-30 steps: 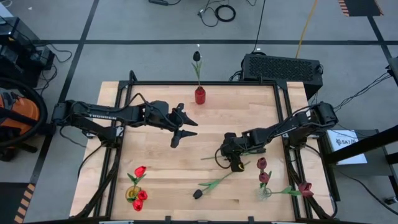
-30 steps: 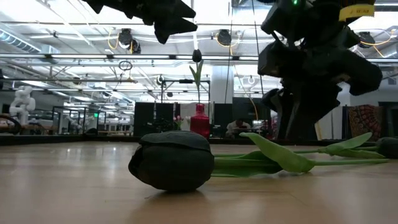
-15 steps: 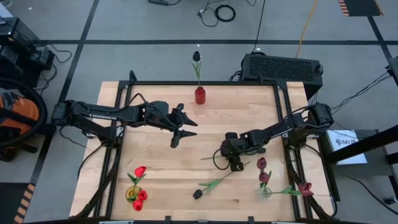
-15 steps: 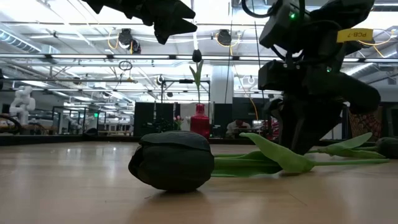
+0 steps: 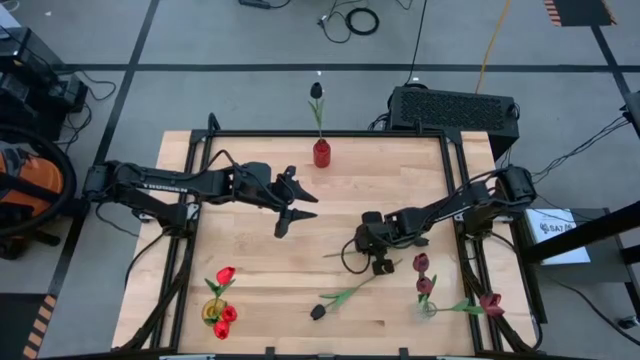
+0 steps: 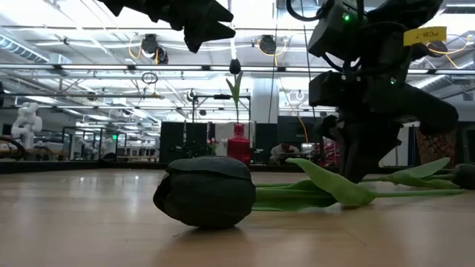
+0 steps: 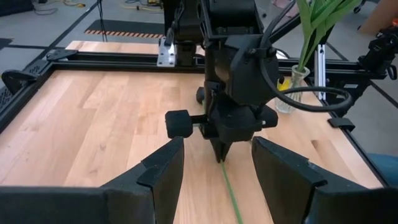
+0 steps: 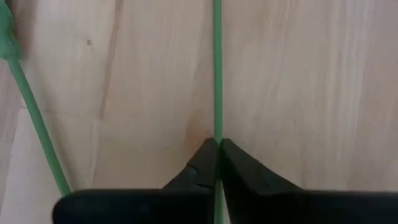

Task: Sort flowers into vase by color
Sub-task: Put the top black flower into the red vase

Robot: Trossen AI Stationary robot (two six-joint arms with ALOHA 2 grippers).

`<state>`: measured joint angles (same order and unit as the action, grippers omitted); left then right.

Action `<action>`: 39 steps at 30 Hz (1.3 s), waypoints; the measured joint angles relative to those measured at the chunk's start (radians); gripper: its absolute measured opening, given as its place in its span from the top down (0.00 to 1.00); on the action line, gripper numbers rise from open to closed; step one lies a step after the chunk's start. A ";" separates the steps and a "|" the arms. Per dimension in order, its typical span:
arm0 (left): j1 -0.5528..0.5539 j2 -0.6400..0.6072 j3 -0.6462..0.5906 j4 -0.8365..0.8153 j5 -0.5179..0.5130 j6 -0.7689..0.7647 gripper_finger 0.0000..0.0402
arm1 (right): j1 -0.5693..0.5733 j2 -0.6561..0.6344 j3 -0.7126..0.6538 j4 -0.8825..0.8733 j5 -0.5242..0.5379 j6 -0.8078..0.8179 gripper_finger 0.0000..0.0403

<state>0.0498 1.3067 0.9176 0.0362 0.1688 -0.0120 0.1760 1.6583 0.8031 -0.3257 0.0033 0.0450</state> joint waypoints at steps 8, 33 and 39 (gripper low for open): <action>-0.047 0.000 0.000 0.027 -0.050 0.004 0.52 | -0.020 -0.012 0.150 -0.078 0.096 -0.031 0.99; -0.096 0.159 0.000 -0.022 -0.231 0.229 0.29 | -0.024 -0.013 0.287 -0.124 0.422 -0.005 0.99; -0.088 0.160 0.000 -0.038 -0.230 0.232 0.29 | -0.023 -0.013 0.287 -0.045 0.444 -0.004 0.99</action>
<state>-0.0380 1.4666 0.9176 -0.0021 -0.0616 0.2203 0.1528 1.6451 1.0897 -0.3707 0.4475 0.0406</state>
